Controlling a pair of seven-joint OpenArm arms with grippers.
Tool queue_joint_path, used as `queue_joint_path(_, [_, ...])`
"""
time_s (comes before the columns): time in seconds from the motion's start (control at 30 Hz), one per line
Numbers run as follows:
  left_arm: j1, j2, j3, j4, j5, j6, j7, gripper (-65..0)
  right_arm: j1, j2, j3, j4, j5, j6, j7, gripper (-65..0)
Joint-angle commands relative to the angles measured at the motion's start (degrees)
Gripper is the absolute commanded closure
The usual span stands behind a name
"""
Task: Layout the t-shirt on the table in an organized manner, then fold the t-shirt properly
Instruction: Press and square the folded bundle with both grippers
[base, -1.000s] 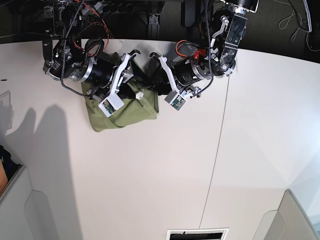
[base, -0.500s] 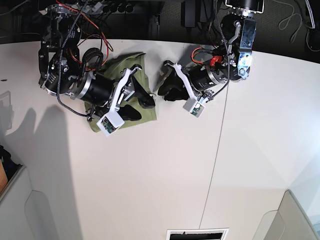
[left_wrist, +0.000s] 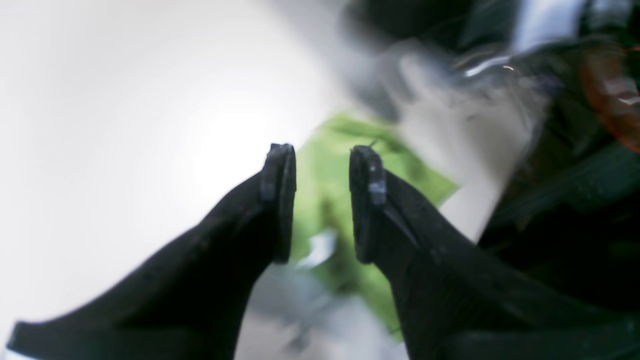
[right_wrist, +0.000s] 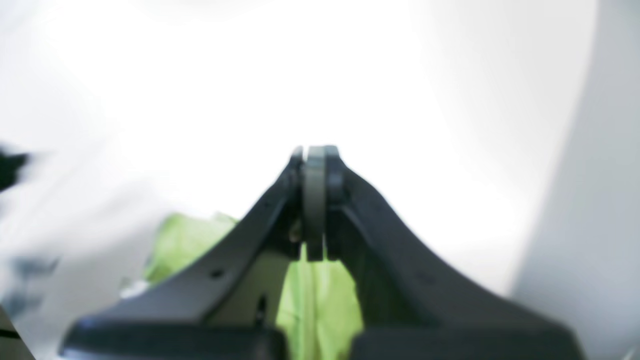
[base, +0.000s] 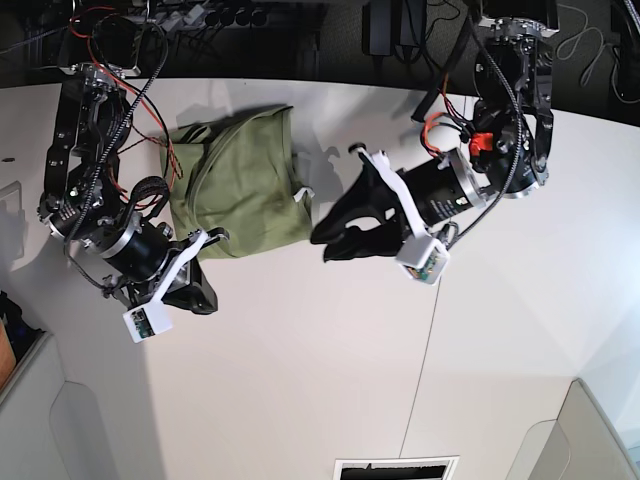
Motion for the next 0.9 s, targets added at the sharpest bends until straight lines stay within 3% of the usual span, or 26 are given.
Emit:
queue_joint_path(0.0, [-0.4, 0.9, 1.9, 0.8, 0.9, -0.4, -0.7, -18.9, 1.6, 0.1, -0.2, -1.1, 1.4, 1.5, 1.7, 0.0])
queue_joint_path(0.1, [-0.3, 3.8, 9.2, -1.3, 6.0, -0.4, -1.5, -18.8, 3.2, 0.1, -0.7, -7.5, 1.4, 2.8, 1.8, 0.0])
queue_joint_path(0.2, [-0.5, 6.8, 15.1, -6.0, 12.6, -0.4, -6.0, -18.9, 5.1, 0.2, -0.8, -14.1, 3.1, 3.8, 1.9, 0.0])
queue_joint_path(0.3, [-0.7, 9.4, 17.3, -12.7, 17.5, -0.4, -12.0, -18.9, 5.1, 0.2, -1.0, -18.5, 4.0, 5.1, 1.6, 0.0])
queue_joint_path(0.37, [-1.2, 10.4, 17.3, -17.9, 18.0, -0.4, -12.9, -18.9, 4.0, 0.1, -1.3, -20.1, 4.0, 5.2, 1.4, 0.0])
queue_joint_path(0.57, [-2.2, 9.5, 15.6, -28.1, 18.1, -0.4, -12.2, -18.9, 0.7, 1.0, -3.0, -21.7, 3.0, 5.1, 1.4, 0.0])
queue_joint_path(0.73, [-2.4, 9.0, 11.9, -28.1, 17.6, -0.4, -9.3, -18.9, 0.0, 6.6, -3.0, -21.6, 6.0, 5.2, 0.8, 0.0])
queue_joint_path(0.87, [-3.3, 5.4, 11.2, -28.2, 15.9, -0.4, -8.7, -18.9, -1.5, 9.0, -2.9, -20.8, 10.8, 5.1, -1.6, 0.0])
